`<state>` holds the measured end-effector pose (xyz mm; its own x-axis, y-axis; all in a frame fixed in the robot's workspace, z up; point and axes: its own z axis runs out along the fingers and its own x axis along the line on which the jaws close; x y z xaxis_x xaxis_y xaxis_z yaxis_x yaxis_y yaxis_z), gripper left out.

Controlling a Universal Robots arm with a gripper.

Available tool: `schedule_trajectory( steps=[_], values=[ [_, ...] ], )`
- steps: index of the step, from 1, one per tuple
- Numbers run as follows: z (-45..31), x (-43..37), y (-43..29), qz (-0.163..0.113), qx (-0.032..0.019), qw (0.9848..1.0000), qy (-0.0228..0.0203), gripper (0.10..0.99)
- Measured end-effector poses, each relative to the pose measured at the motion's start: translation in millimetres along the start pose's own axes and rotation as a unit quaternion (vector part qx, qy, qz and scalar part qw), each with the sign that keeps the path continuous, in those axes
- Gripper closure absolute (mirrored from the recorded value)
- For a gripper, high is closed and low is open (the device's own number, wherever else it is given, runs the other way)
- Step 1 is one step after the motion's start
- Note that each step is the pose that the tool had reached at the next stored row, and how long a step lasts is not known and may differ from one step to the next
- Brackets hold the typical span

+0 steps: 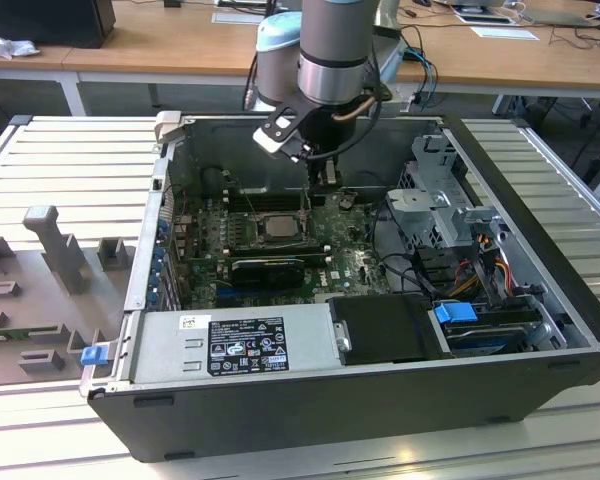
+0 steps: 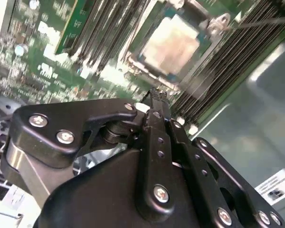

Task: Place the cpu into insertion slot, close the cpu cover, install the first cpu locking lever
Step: 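Close the cpu cover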

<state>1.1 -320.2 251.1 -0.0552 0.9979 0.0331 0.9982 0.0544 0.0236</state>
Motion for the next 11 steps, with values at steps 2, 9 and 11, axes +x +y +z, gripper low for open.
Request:
schedule_trajectory(
  steps=[2, 9, 11],
  values=[
    [12.9, 0.2, -11.6, -0.001, 0.0000, 1.0000, 0.0000, 0.980],
    [17.6, 1.0, -29.1, -0.005, 0.0005, 1.0000, 0.0003, 0.980],
    [17.5, 1.3, -34.1, -0.005, 0.0004, 1.0000, 0.0003, 0.980]
  ],
)
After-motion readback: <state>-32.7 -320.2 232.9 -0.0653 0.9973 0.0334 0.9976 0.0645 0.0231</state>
